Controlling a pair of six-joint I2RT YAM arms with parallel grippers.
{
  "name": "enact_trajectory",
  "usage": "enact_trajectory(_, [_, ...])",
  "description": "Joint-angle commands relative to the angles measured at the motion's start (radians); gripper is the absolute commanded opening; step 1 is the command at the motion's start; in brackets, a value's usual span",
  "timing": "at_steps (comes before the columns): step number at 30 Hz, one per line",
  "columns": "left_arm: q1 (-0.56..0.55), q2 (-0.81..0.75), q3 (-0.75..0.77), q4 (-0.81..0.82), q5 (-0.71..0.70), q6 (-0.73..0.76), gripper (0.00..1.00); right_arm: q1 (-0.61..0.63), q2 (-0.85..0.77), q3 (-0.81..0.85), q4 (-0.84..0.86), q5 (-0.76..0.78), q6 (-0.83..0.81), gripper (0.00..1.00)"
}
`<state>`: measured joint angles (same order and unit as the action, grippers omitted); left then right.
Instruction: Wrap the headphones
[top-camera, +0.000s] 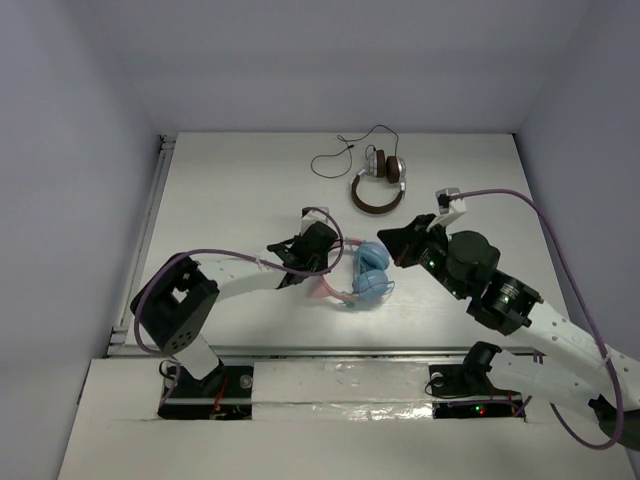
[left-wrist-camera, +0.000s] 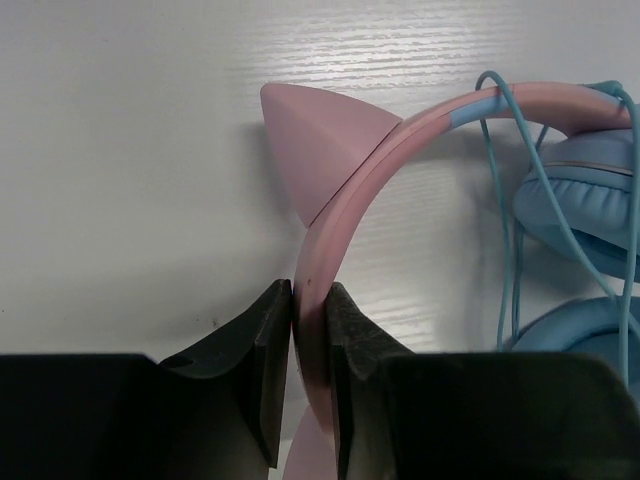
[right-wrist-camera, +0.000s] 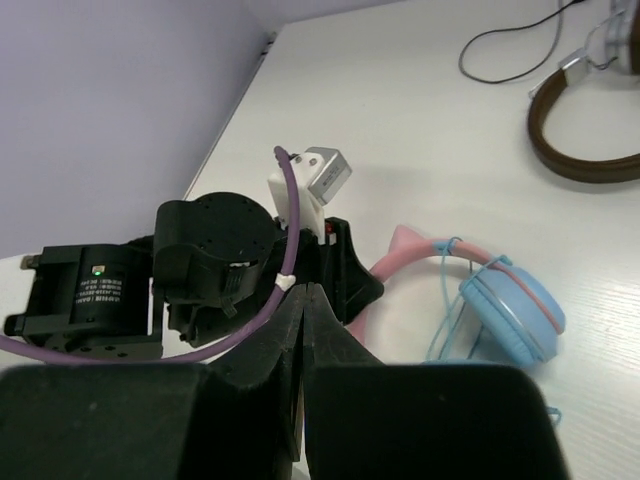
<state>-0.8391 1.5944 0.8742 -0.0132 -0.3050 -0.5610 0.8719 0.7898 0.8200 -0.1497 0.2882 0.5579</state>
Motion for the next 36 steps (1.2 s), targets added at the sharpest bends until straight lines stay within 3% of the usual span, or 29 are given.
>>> enact_trajectory(1, [0.015,0.009,0.066,0.078,-0.046,0.009,0.16,0.003,-0.021,0.019,0.016,0.124,-0.042,0.01])
enact_trajectory(6, [0.035,-0.008,0.083,0.065,-0.051,0.015,0.21,0.003,-0.075,0.037,-0.01,0.268,-0.046,0.04])
enact_trajectory(7, [0.035,-0.022,0.086,0.062,-0.054,0.015,0.28,0.003,-0.086,0.038,-0.014,0.297,-0.039,0.07])
enact_trajectory(9, [0.035,-0.069,0.091,0.052,-0.055,0.023,0.38,0.003,-0.122,0.031,-0.016,0.388,-0.02,0.29])
enact_trajectory(10, [0.035,-0.112,0.092,0.042,-0.062,0.026,0.48,0.003,-0.136,0.027,-0.011,0.429,-0.019,0.45])
enact_trajectory(13, [0.035,-0.184,0.1,0.027,-0.088,0.044,0.65,0.003,-0.185,0.021,-0.004,0.483,-0.023,0.65])
enact_trajectory(14, [0.035,-0.233,0.101,0.024,-0.091,0.05,0.68,0.003,-0.195,0.021,-0.005,0.524,-0.016,0.82])
enact_trajectory(16, [0.035,-0.28,0.106,0.019,-0.103,0.064,0.77,0.003,-0.224,0.015,-0.004,0.565,-0.012,0.99])
enact_trajectory(21, [0.035,-0.457,0.098,0.022,-0.141,0.075,0.82,0.003,-0.233,0.028,-0.033,0.655,-0.033,1.0])
enact_trajectory(23, [0.035,-0.545,0.092,0.028,-0.174,0.085,0.87,0.003,-0.227,0.045,-0.077,0.722,0.002,1.0])
enact_trajectory(25, [0.035,-0.605,0.085,0.053,-0.174,0.111,0.99,0.003,-0.228,0.057,-0.109,0.759,0.029,1.0])
enact_trajectory(31, [0.035,-0.772,0.094,0.021,-0.21,0.164,0.99,0.003,-0.29,0.019,-0.076,0.738,0.033,1.0])
enact_trajectory(36, [0.035,-0.814,0.02,0.065,-0.181,0.182,0.99,0.003,-0.299,0.01,-0.053,0.704,0.034,1.0])
